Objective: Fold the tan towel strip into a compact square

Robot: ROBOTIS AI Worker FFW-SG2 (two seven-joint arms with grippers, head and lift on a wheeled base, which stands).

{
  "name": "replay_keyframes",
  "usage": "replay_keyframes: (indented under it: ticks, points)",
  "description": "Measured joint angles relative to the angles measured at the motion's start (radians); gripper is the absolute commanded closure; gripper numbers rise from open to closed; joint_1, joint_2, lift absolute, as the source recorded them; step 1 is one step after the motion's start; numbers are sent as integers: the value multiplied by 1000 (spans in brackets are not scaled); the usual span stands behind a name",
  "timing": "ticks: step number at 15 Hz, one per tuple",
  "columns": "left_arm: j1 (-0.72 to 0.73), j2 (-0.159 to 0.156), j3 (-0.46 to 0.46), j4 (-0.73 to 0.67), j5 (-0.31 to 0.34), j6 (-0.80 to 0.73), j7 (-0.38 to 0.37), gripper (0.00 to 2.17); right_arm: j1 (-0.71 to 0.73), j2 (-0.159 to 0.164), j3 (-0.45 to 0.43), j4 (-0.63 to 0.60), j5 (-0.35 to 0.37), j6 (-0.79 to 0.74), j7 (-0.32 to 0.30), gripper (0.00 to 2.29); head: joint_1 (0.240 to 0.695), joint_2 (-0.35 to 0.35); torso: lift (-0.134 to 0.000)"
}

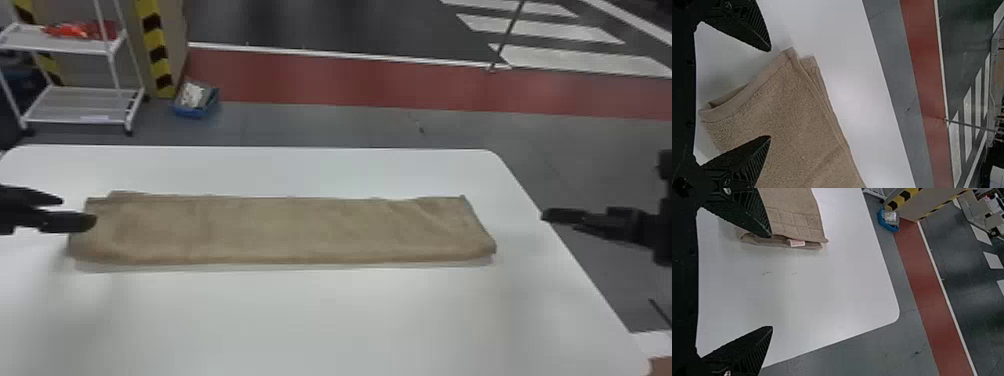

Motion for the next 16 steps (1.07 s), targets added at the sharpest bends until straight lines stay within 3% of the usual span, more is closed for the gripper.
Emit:
replay_keyframes:
  ticks: [8,16]
  points:
    - [12,-22,-2,15,12,63,88,157,11,5,-5,-4,2,-1,1,43,695,-171,-128]
    - [10,-22,-19,40,10,99,89,282,17,6,-11,-5,1,-10,1,43,695,-176,-128]
